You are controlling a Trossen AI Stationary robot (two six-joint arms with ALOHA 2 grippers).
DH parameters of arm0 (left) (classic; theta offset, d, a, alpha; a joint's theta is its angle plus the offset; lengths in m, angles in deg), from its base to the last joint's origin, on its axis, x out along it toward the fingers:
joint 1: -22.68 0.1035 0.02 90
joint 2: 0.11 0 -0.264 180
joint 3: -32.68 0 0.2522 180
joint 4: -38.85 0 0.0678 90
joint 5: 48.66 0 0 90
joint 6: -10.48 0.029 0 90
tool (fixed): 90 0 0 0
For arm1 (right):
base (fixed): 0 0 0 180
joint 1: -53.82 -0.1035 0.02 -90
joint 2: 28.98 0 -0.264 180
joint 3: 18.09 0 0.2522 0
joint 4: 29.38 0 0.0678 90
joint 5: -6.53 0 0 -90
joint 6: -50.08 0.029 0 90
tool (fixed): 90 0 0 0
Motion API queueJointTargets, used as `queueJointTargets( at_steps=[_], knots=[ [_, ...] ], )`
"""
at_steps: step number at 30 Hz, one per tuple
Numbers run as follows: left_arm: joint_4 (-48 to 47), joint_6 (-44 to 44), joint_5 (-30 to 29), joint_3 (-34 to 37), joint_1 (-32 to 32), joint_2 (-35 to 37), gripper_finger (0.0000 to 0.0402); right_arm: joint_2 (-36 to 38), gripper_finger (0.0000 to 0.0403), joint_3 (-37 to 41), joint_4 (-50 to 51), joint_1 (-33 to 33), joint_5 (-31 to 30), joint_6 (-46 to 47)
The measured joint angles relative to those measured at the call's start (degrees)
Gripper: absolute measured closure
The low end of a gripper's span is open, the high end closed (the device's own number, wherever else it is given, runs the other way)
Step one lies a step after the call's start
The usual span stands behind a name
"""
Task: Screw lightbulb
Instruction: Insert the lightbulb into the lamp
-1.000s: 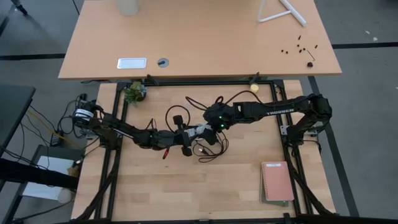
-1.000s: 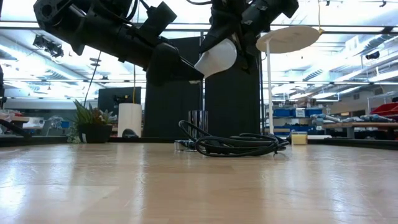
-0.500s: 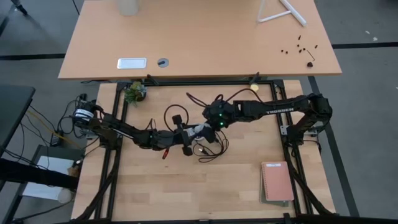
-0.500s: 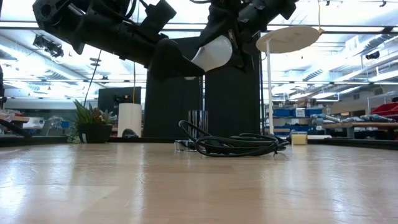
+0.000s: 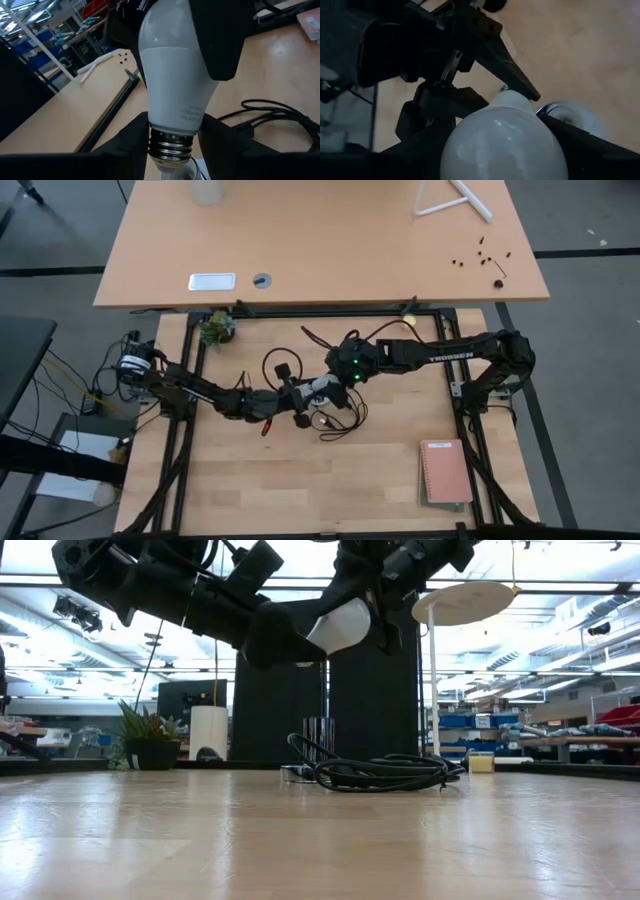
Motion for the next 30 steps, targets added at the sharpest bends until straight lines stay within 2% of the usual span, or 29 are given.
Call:
queueJointTargets(
  at_steps=[4, 12, 18, 23, 30],
  knots=[
    [0.0, -0.64, -0.08, -0.03, 0.0, 0.01, 0.0243, 0.02, 0.0092, -1.51, 1.82, -1.07, -2.72, -9.22],
    [0.72, -1.54, 0.34, -0.03, 0.0, 0.01, 0.0243, 0.02, 0.0058, -1.63, 1.65, -6.83, -13.92, -32.07],
    [0.4, -3.45, 4.03, -0.01, 0.05, 0.01, 0.0243, 0.02, 0.0044, -1.63, 1.84, -9.69, -19.76, -48.93],
    [0.32, -3.89, 7.81, 0.0, 0.11, 0.01, 0.0243, 0.04, 0.0043, -1.63, 4.42, -10.38, -20.17, -59.42],
    [-0.61, -8.53, 15.27, 0.04, 2.94, 0.01, 0.0243, -0.44, 0.0057, -1.65, 7.69, -10.4, -17.23, -66.08]
  ],
)
